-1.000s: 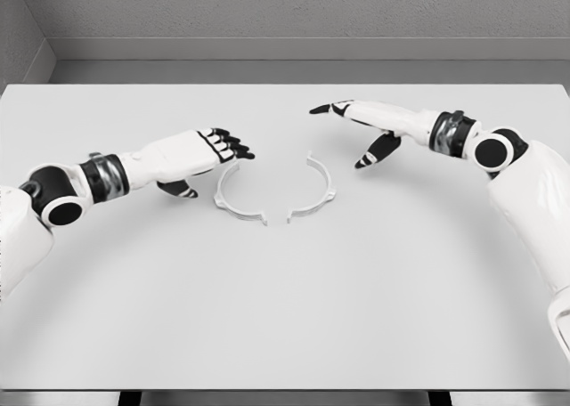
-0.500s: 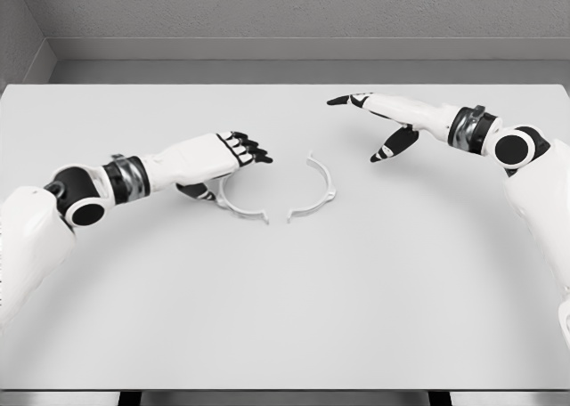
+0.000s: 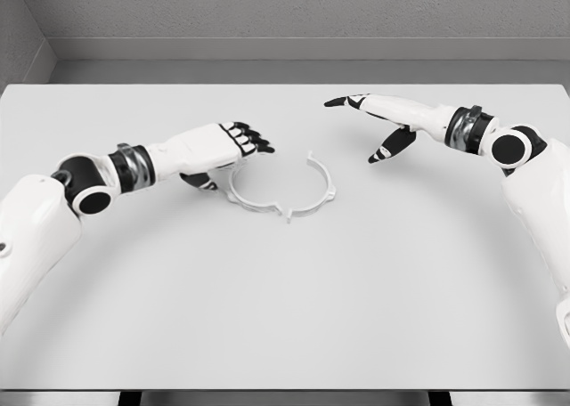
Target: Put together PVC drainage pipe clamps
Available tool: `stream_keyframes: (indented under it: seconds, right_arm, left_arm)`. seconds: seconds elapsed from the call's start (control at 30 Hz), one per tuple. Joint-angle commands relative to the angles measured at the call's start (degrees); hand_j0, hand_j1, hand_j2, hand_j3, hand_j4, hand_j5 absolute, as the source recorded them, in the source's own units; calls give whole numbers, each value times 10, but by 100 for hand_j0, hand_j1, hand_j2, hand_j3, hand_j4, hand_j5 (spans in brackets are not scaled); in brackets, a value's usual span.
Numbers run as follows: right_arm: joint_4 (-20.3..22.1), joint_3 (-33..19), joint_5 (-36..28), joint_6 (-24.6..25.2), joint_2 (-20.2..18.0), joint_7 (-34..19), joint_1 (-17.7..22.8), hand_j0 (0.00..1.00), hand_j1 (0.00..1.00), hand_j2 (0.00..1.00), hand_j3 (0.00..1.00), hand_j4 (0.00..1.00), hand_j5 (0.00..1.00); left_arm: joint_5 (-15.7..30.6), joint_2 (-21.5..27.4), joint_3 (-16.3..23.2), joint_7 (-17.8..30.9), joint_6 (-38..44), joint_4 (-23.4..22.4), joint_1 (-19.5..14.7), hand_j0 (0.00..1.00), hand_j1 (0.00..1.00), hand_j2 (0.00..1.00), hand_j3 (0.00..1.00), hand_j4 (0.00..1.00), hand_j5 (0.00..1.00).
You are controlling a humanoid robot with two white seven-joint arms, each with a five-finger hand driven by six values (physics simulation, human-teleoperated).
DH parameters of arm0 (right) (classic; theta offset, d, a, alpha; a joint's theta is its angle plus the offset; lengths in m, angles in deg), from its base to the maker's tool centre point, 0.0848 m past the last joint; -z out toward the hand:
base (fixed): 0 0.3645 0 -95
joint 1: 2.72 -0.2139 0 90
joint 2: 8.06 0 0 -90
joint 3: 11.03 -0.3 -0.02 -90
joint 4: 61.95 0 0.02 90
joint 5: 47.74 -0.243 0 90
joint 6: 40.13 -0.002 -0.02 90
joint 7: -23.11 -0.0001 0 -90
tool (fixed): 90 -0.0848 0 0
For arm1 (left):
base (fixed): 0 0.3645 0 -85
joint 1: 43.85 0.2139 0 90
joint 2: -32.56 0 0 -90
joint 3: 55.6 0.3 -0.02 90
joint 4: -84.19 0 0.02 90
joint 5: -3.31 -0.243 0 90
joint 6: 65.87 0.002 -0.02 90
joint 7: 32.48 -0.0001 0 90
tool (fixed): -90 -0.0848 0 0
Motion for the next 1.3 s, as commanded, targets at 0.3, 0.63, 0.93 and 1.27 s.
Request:
stream_keyframes:
  seconds: [0.3,0.63,0.93,1.27]
  right_arm:
    - [0,1,-4,2,0,-1,0,100,100,100,100,100,100]
    - [0,3,-4,2,0,-1,1,100,100,100,100,100,100]
    - [0,3,-4,2,-1,0,1,100,100,100,100,100,100]
    - [0,4,-4,2,0,0,2,100,100,100,100,100,100]
  left_arm:
    - [-20,-22,-1,0,1,-39,-22,100,100,100,100,100,100]
    - [-21,-36,0,0,1,-51,-31,100,100,100,100,100,100]
    - [-35,-52,1,0,1,-59,-34,100,100,100,100,100,100]
    - [-37,-76,10,0,1,-59,-42,100,100,100,100,100,100]
